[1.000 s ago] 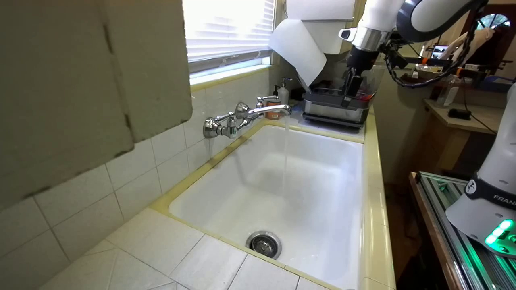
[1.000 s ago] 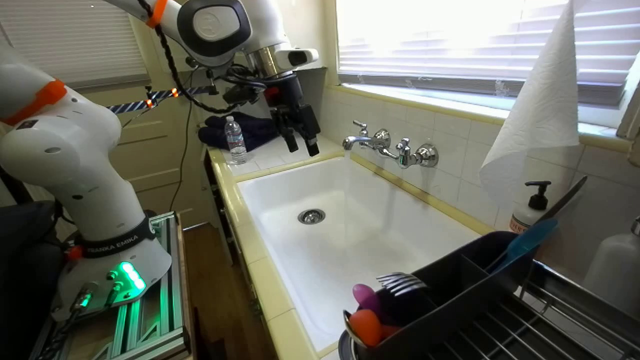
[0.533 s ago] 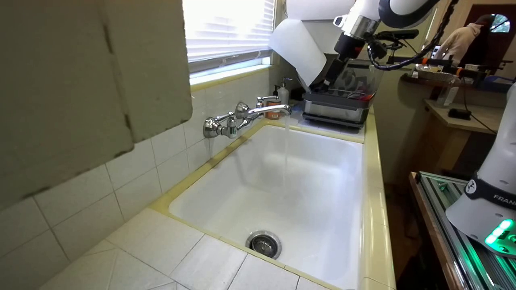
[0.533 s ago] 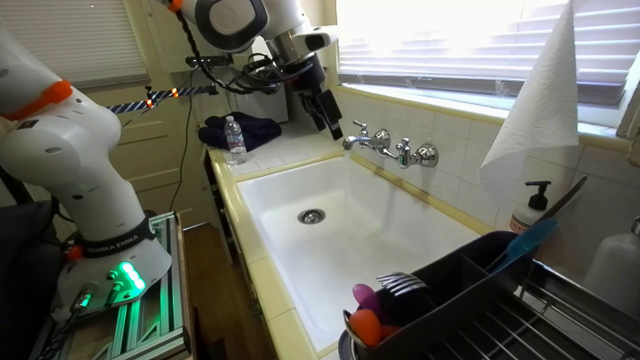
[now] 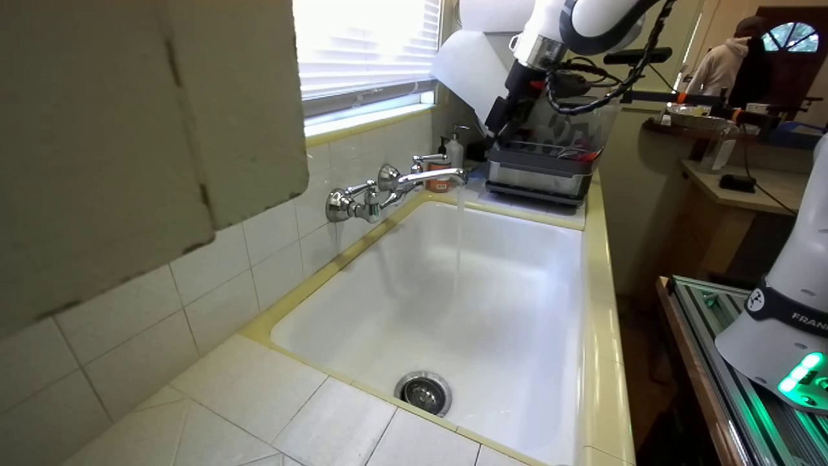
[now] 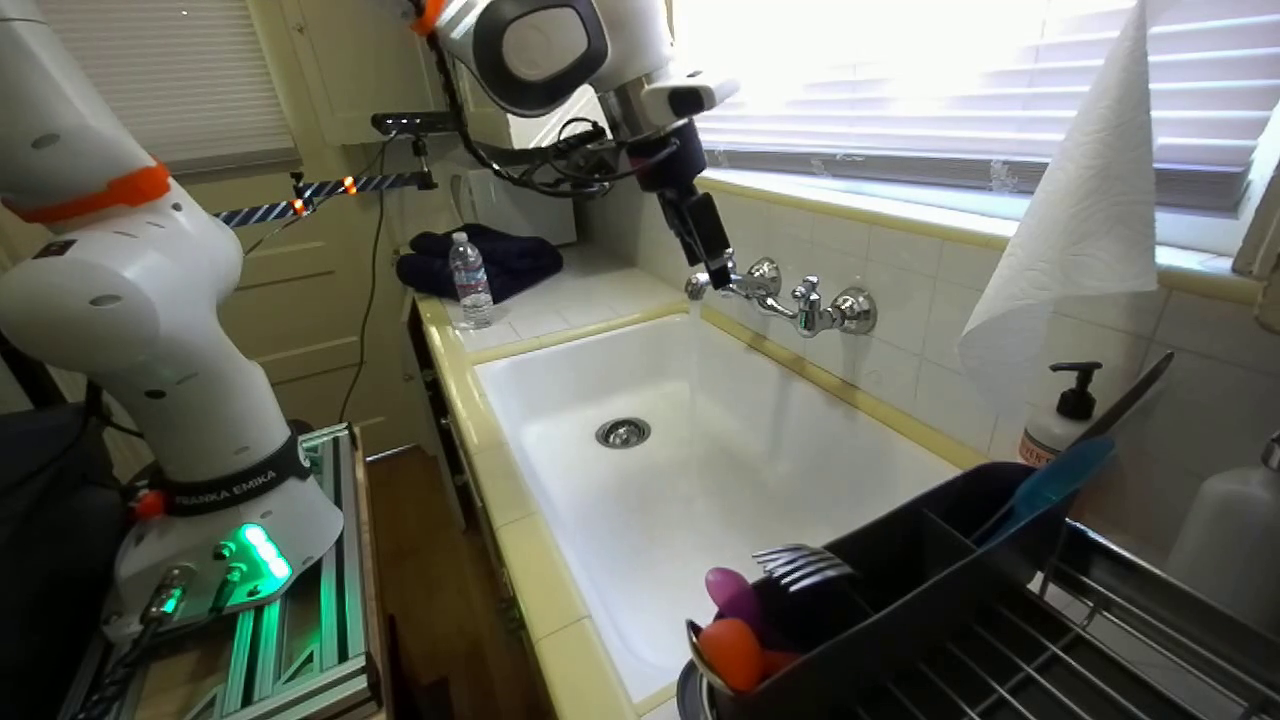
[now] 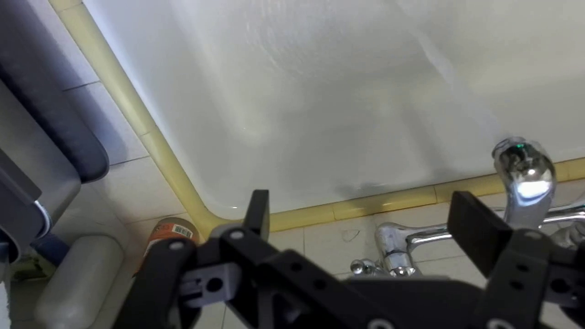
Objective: Close the tap
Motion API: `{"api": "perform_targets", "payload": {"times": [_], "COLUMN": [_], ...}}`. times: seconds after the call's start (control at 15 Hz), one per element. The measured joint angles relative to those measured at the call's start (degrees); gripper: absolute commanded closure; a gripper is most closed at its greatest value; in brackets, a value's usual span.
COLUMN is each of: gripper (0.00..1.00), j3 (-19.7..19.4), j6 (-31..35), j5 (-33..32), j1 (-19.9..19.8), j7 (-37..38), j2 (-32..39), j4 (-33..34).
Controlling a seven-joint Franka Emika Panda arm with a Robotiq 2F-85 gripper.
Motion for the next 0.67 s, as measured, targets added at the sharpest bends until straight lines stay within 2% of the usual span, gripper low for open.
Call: {"api": "perform_targets", "payload": {"times": [0.2, 0.33, 0.67], "gripper": [0.00, 0.28, 0.67], "j3": [0.3, 0.5, 1.0], "j6": [0.0, 0.0, 0.0], "j5": [0.0, 0.0, 0.0], "j1": [0.0, 0.0, 0.2], "j7": [3.0, 4.6, 7.8], "j2": [4.6, 7.4, 12.8], "j4": [3.6, 6.0, 11.0]}}
